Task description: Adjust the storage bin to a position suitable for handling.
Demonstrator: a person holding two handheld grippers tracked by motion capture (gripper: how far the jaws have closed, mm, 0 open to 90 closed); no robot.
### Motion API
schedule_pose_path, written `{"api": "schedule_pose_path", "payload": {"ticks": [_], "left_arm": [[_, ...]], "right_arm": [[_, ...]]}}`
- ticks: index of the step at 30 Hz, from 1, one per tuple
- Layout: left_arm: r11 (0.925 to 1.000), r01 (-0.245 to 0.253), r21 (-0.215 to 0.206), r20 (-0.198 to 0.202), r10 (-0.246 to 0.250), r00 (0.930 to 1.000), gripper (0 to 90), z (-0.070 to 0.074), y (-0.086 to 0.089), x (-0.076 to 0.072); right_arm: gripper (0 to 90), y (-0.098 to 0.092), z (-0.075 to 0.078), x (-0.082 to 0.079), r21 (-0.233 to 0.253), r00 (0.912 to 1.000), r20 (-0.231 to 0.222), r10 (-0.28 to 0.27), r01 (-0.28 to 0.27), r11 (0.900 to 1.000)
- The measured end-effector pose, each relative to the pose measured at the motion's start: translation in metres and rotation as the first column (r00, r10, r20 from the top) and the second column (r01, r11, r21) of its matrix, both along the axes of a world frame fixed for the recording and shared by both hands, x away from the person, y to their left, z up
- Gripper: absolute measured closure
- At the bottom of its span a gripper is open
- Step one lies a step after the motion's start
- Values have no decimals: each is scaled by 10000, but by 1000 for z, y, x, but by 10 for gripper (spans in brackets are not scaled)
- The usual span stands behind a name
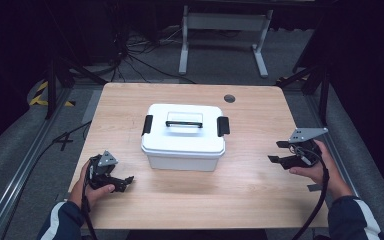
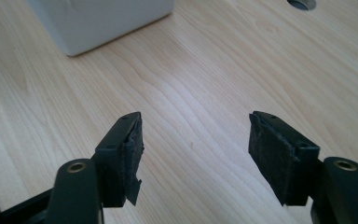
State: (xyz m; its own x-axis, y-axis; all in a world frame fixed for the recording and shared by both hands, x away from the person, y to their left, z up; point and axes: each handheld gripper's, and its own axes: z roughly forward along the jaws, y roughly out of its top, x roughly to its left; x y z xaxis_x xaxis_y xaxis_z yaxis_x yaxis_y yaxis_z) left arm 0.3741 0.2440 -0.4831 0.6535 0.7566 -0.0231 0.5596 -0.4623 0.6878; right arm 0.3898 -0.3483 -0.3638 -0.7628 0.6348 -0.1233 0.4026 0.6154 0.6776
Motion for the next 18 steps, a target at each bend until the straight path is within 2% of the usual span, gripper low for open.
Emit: {"api": "schedule_pose_path", "payload": {"ticks": [2, 5, 8, 11, 12, 18], "left_arm": [[10000, 10, 6, -6, -10, 10000, 2, 0, 0, 0], [10000, 28, 14, -9, -28, 10000, 1, 0, 0, 0], [10000, 26, 11, -14, -26, 10000, 1, 0, 0, 0], [10000, 27, 13, -10, -27, 10000, 1, 0, 0, 0], [10000, 29, 14, -12, -29, 10000, 1, 0, 0, 0], [10000, 30, 13, -12, -30, 10000, 1, 0, 0, 0]], "right_arm": [[358, 1, 3, 1, -43, 10000, 40, 50, -50, 10000], [358, 8, 20, 6, 21, 9994, 163, 320, -320, 9995], [358, 18, 35, 11, -256, 9979, 326, 568, -560, 9981], [358, 24, 43, 15, -446, 9963, 422, 751, -732, 9963], [358, 32, 51, 17, -509, 9954, 416, 861, -839, 9952], [362, 50, 64, 24, -793, 9902, 536, 1291, -1247, 9890]]}}
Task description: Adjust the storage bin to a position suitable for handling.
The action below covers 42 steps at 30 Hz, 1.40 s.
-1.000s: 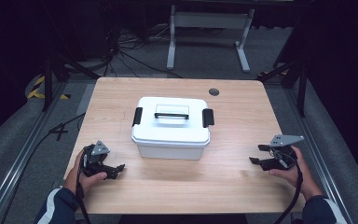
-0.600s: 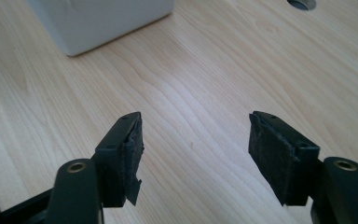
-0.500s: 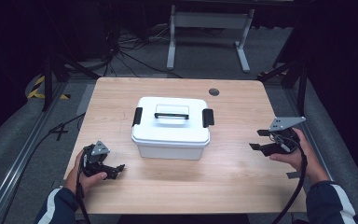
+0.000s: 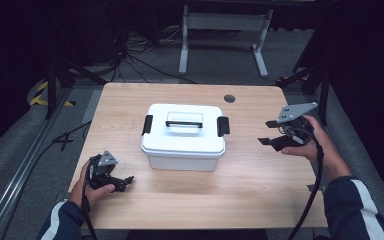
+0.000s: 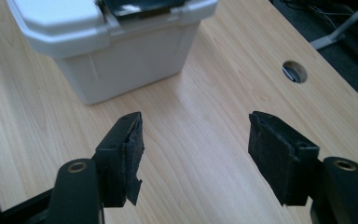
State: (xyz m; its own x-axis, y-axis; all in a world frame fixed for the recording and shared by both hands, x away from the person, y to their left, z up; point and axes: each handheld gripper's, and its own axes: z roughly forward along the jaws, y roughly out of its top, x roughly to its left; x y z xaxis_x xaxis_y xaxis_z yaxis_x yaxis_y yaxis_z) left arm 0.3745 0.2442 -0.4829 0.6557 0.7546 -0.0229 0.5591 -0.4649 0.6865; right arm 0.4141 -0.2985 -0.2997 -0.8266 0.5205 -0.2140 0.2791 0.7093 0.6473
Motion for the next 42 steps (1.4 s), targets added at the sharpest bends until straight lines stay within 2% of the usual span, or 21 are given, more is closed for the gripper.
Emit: {"api": "schedule_pose_path", "payload": {"ticks": [7, 10, 18, 26, 29, 33, 34, 35, 38, 39, 40, 42], "left_arm": [[10000, -2, -1, 3, 2, 10000, 1, 0, 0, 0], [10000, -8, -8, 5, 8, 10000, 2, 0, 0, 0], [10000, -6, -3, 1, 6, 10000, 2, 0, 0, 0], [10000, -3, 0, 2, 3, 10000, 2, 0, 0, 0], [10000, -5, -3, 3, 5, 10000, 2, 0, 0, 0], [10000, -5, -3, 1, 5, 10000, 2, 0, 0, 0], [10000, -5, -3, 1, 5, 10000, 2, 0, 0, 0], [10000, -3, 2, 4, 3, 10000, 2, 0, 0, 0], [10000, -9, -11, 0, 9, 10000, 2, 0, 0, 0], [10000, -4, -4, 0, 4, 10000, 2, 0, 0, 0], [10000, -4, -4, 0, 4, 10000, 2, 0, 0, 0], [10000, -12, -11, 4, 12, 10000, 2, 0, 0, 0]], "right_arm": [[370, 32, 10, 9, -466, 9974, 41, 718, -715, 9964], [370, 47, 13, 13, -894, 9949, -7, 1007, -1004, 9909], [373, 78, 28, 18, -1115, 9855, 54, 1697, -1681, 9794], [390, 106, 36, 26, -1593, 9735, -79, 2287, -2270, 9608], [393, 115, 36, 28, -1673, 9708, -146, 2394, -2384, 9566], [399, 133, 31, 33, -1996, 9622, -319, 2706, -2715, 9415], [399, 133, 31, 33, -1996, 9622, -319, 2706, -2715, 9415], [406, 141, 29, 36, -2112, 9589, -407, 2806, -2828, 9356], [419, 147, 28, 38, -2198, 9563, -491, 2882, -2918, 9309], [425, 155, 28, 39, -2343, 9540, -513, 2954, -2990, 9250], [425, 155, 28, 39, -2343, 9540, -513, 2954, -2990, 9250], [445, 165, 29, 40, -2497, 9491, -612, 3090, -3143, 9159]]}}
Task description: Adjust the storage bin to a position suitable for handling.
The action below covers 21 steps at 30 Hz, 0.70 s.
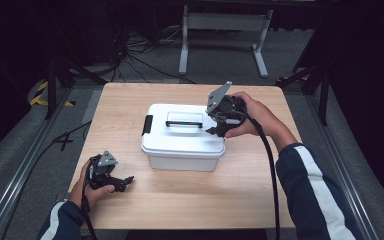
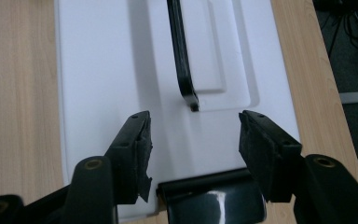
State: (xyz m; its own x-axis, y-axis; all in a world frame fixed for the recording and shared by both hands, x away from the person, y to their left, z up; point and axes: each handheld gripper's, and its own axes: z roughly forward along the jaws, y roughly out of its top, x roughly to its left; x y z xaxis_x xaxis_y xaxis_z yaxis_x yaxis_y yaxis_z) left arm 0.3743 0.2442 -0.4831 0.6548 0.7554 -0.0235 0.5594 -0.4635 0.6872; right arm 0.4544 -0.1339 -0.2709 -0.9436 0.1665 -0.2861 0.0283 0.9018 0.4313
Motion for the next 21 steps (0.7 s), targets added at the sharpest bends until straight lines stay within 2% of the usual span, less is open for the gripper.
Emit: {"api": "schedule_pose_path", "payload": {"ticks": [2, 5, 7, 11, 14, 21], "left_arm": [[10000, -4, 1, 4, 4, 10000, 2, 0, 0, 0], [10000, -12, 4, 2, 12, 10000, 2, 0, 0, 0], [10000, -10, 5, 2, 10, 10000, 2, 0, 0, 0], [10000, -12, 4, 2, 12, 10000, 2, 0, 0, 0], [10000, -13, 3, 1, 13, 10000, 2, 0, 0, 0], [10000, -15, -1, 2, 15, 10000, 2, 0, 0, 0]], "right_arm": [[462, 9, -2, 2, -99, 9998, -92, 166, -167, 9998], [469, 20, -6, 3, -632, 9998, -168, 122, -132, 9979], [494, 27, -7, 5, -789, 9996, -214, 204, -220, 9966], [535, 38, -9, 9, -1373, 9990, -276, 342, -377, 9898], [576, 42, -10, 10, -1421, 9984, -327, 459, -502, 9886], [679, 49, -7, 8, -1457, 9983, -49, 585, -586, 9876]]}}
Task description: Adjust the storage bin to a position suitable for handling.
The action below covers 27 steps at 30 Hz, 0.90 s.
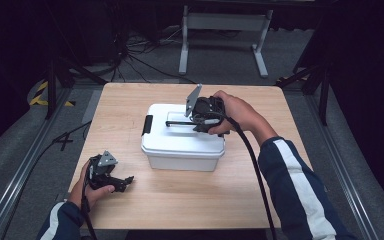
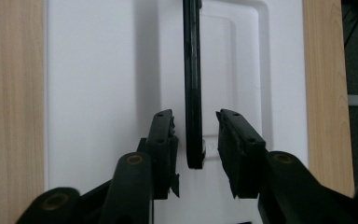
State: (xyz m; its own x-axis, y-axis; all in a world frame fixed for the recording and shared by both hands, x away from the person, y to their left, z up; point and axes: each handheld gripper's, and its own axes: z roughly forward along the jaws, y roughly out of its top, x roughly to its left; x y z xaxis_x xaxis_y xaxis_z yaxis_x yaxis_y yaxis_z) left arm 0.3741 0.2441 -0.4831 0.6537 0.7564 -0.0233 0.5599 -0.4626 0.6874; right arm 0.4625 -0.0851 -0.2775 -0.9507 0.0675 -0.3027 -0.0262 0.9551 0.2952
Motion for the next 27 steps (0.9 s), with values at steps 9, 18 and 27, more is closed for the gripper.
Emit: {"api": "schedule_pose_path", "payload": {"ticks": [9, 18, 27], "left_arm": [[10000, -47, -29, -7, 47, 10000, 2, 0, 0, 0], [10000, -73, -14, -34, 73, 10000, 2, 0, 0, -1], [10000, -83, -30, -63, 82, 9999, 2, 0, 0, -1]], "right_arm": [[821, 17, -1, 0, -294, 9990, 192, 397, -391, 9988], [843, 16, 2, 1, -150, 9980, 512, 381, -374, 9992], [843, 16, 10, 0, 50, 9969, 668, 416, -420, 9991]]}}
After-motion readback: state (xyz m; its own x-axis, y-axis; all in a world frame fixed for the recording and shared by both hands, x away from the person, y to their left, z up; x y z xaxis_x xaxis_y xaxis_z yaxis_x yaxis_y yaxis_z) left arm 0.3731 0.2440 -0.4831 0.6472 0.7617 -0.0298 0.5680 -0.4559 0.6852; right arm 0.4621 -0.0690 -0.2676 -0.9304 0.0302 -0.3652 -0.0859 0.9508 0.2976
